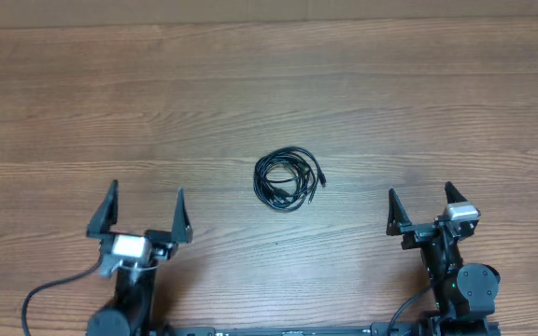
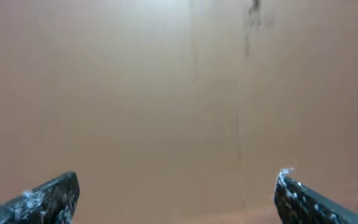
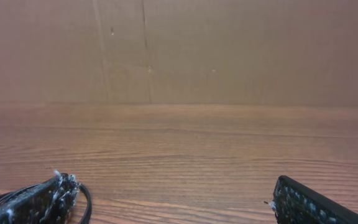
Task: Untangle cables
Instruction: 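Move the left gripper over the black cable bundle and lower, then close the left gripper on one black cable in the bundle, then lift the held cable high with the left gripper, pulling it free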
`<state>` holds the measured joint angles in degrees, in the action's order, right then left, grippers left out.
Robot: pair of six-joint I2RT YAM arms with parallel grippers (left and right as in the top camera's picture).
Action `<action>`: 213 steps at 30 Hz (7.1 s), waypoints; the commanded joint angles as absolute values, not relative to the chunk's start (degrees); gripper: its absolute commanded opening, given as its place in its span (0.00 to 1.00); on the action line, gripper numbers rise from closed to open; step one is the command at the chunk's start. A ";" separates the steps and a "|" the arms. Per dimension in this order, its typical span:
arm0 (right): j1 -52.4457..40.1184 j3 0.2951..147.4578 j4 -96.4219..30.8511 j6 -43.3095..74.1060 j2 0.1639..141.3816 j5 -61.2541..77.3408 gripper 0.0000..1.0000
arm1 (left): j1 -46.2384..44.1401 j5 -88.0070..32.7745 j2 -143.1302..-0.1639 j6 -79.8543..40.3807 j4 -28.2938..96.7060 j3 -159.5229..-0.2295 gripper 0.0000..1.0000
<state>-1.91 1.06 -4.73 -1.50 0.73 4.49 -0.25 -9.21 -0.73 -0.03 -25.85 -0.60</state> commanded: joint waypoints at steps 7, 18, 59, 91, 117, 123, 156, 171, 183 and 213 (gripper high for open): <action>-2.20 0.47 -4.56 -1.58 0.16 4.60 1.00 | -0.01 -17.30 -10.31 2.02 -13.69 -19.84 1.00; -2.20 0.47 -4.56 -1.58 0.16 4.60 1.00 | -0.01 -42.02 -51.59 4.34 26.74 -66.63 0.99; -2.20 0.47 -4.56 -1.58 0.16 4.60 1.00 | -34.92 -7.51 -111.50 9.06 57.58 -90.65 0.80; -2.20 0.47 -4.56 -1.58 0.16 4.60 1.00 | -34.96 -10.44 -116.97 10.74 53.23 -89.25 0.69; -2.20 0.47 -4.56 -1.58 0.16 4.60 1.00 | -34.85 -14.02 -112.20 1.02 59.88 -119.50 0.04; -2.20 0.47 -4.56 -1.58 0.16 4.60 1.00 | -34.72 -13.96 -109.67 0.64 59.70 -128.73 0.04; -2.20 0.47 -4.56 -1.58 0.16 4.60 1.00 | -25.82 -30.70 -95.74 -15.94 17.72 -136.53 0.04; -2.20 0.47 -4.56 -1.58 0.16 4.60 1.00 | -21.06 -22.17 -95.72 -23.18 -8.84 -136.55 0.04; -2.20 0.47 -4.56 -1.58 0.16 4.60 1.00 | -16.34 -17.58 -95.72 -21.52 1.61 -136.55 0.04; -2.20 0.47 -4.56 -1.58 0.16 4.60 1.00 | -8.97 -17.32 -100.79 -25.69 10.04 -136.44 0.04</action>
<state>-1.91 1.06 -4.73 -1.50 0.69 4.51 -11.57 -17.98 -99.44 -18.59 14.13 -136.03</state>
